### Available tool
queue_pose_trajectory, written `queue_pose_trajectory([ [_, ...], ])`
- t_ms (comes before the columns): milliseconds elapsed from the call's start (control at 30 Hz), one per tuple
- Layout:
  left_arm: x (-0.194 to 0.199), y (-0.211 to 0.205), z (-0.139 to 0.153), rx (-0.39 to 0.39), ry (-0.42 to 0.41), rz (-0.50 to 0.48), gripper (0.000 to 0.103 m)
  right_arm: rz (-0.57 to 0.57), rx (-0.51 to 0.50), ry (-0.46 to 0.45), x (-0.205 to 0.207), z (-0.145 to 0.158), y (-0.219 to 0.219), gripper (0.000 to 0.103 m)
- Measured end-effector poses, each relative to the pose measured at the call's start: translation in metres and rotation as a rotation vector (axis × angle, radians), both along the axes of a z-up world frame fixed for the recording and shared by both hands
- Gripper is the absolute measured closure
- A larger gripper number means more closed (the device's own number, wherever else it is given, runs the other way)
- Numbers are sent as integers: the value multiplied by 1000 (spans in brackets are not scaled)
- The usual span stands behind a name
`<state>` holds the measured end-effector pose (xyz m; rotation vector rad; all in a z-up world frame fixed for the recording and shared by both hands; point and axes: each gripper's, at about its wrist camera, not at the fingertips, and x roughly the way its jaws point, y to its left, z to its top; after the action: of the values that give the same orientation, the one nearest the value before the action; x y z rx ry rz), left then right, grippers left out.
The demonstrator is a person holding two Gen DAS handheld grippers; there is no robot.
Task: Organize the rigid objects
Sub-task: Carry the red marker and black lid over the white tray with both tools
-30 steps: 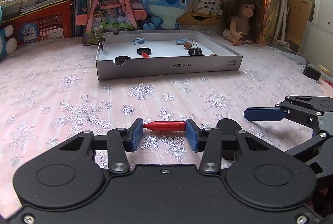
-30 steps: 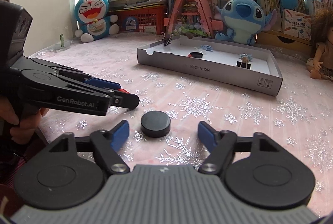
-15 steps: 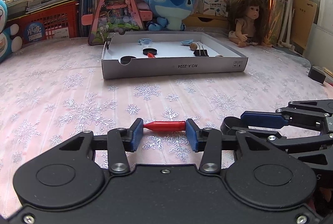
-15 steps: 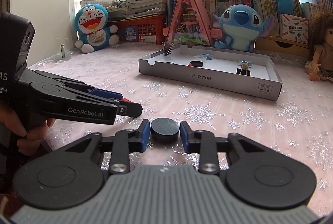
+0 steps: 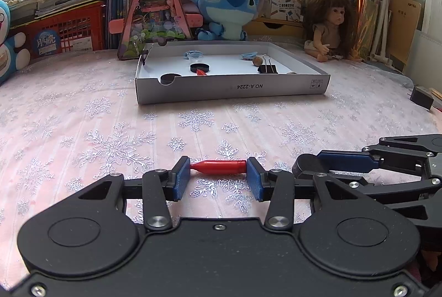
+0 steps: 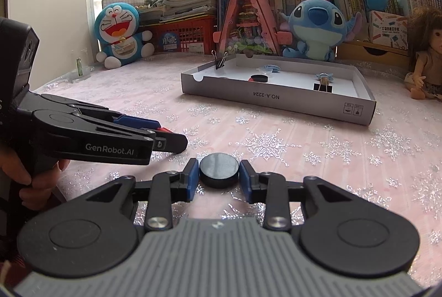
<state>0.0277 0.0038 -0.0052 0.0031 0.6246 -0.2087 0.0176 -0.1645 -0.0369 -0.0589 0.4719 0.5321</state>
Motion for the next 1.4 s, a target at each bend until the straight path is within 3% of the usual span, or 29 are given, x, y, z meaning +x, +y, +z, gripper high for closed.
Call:
queue_pose_trajectory([
  [633, 4, 4, 10, 4, -49, 44, 61, -71, 4, -38, 1, 9, -9, 66],
  [1400, 74, 24, 59, -58, -69, 114, 61, -306, 23, -23, 64, 50, -47, 66],
])
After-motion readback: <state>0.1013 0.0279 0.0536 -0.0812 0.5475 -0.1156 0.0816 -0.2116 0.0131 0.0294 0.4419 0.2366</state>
